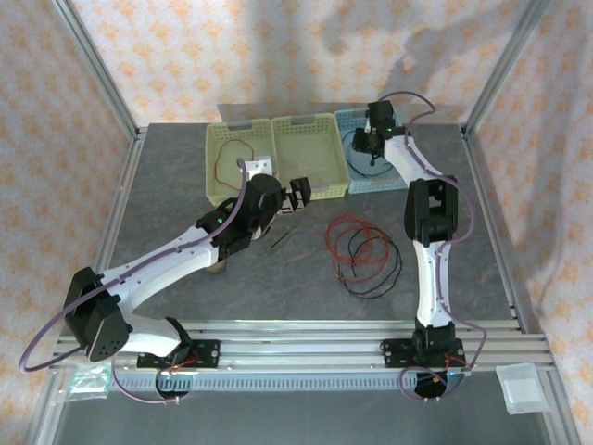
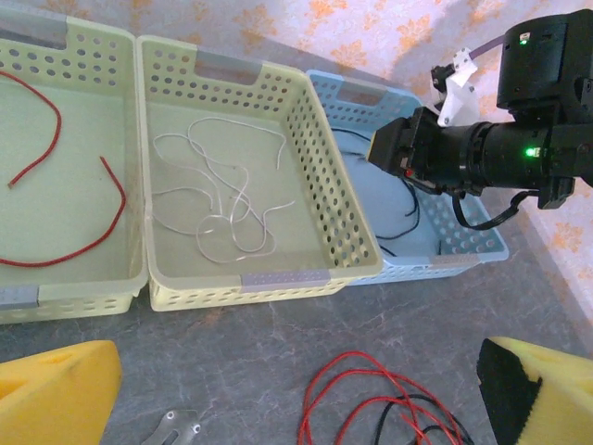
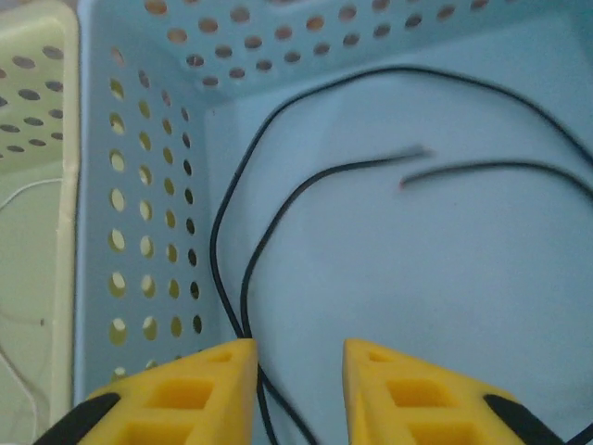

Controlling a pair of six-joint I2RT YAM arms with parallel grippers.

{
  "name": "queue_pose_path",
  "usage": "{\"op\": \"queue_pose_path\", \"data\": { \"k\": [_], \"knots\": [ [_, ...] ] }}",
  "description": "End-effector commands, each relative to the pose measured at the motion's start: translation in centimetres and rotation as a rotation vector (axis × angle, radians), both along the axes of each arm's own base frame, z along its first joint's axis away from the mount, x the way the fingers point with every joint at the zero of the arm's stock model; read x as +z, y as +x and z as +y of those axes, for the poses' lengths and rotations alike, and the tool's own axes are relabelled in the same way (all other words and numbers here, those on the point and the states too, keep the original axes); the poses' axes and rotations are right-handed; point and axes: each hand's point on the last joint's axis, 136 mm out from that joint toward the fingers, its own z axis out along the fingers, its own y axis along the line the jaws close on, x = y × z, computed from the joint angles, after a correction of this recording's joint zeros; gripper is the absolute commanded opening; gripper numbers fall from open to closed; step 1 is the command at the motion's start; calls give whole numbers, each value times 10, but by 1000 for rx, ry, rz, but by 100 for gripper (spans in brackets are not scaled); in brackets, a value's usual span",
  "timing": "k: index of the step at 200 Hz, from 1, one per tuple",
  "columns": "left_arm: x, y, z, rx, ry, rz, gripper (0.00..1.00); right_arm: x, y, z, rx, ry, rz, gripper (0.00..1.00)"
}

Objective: Untangle the cables

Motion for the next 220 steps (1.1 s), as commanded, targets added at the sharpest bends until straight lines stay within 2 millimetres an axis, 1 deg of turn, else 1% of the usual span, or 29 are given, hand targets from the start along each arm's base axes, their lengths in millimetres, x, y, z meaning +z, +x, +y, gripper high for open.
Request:
{"op": "queue_pose_path", "data": {
  "k": [1, 11, 19, 44, 64, 70, 72, 76, 81, 97, 100, 103, 109, 117, 132, 139, 148, 157, 167, 180, 190, 201, 209, 210, 212, 220],
  "knots": [
    [-4, 4, -3, 16, 37, 28, 99, 40, 5, 1, -4, 39, -67, 42],
    [-8, 5, -6, 4, 50, 48, 99, 51, 6, 0, -6, 39, -90, 49],
    [-12, 6, -10, -7, 59, 62, 99, 59, 5, 0, -6, 39, -103, 53],
    [-23, 7, -22, -56, 63, 95, 98, 87, -3, -3, -16, 47, -142, 54],
    [-38, 6, -31, -92, 58, 128, 95, 100, -20, -7, -29, 48, -146, 53],
    [-44, 6, -34, -98, 58, 141, 95, 98, -27, -10, -36, 44, -139, 53],
    [-46, 6, -35, -99, 58, 147, 95, 102, -29, -10, -36, 45, -145, 53],
    [-50, 6, -37, -104, 59, 157, 95, 97, -35, -11, -40, 42, -134, 53],
    [-56, 6, -39, -108, 60, 170, 94, 99, -42, -14, -49, 42, -138, 54],
    [-71, 4, -52, -145, 63, 205, 93, 100, -65, -22, -76, 34, -137, 54],
    [-75, 3, -55, -153, 66, 212, 92, 104, -69, -23, -79, 35, -143, 54],
    [-79, 2, -57, -159, 72, 221, 92, 101, -75, -24, -78, 34, -135, 53],
    [-85, 1, -63, -174, 77, 235, 90, 104, -83, -27, -95, 37, -139, 52],
    [-94, -1, -70, -193, 88, 253, 87, 103, -97, -31, -119, 43, -136, 51],
    [-110, -3, -82, -221, 107, 291, 84, 106, -122, -37, -153, 71, -154, 52],
    [-116, -4, -86, -233, 110, 306, 81, 109, -132, -42, -187, 83, -161, 53],
    [-124, -5, -93, -251, 115, 325, 79, 102, -148, -48, -222, 83, -134, 54],
    [-130, -5, -99, -267, 121, 341, 78, 94, -162, -55, -244, 59, -85, 49],
    [-137, -5, -105, -279, 132, 359, 75, 79, -180, -62, -268, 23, -4, 45],
    [-147, -5, -111, -288, 149, 381, 71, 57, -205, -69, -289, -18, 87, 44],
    [-151, -5, -118, -307, 150, 392, 70, 42, -225, -73, -298, -27, 142, 42],
    [-155, -5, -126, -329, 144, 399, 70, 27, -245, -64, -257, 12, 211, 40],
    [-151, -6, -132, -347, 128, 394, 67, 17, -260, -55, -221, 51, 252, 37],
    [-158, -6, -133, -347, 135, 405, 67, 16, -261, -55, -219, 53, 256, 37],
    [-164, -6, -134, -350, 140, 416, 67, 14, -265, -53, -212, 62, 265, 37],
    [-169, -6, -139, -363, 134, 427, 64, 7, -278, -43, -169, 112, 299, 34]
  ]
}}
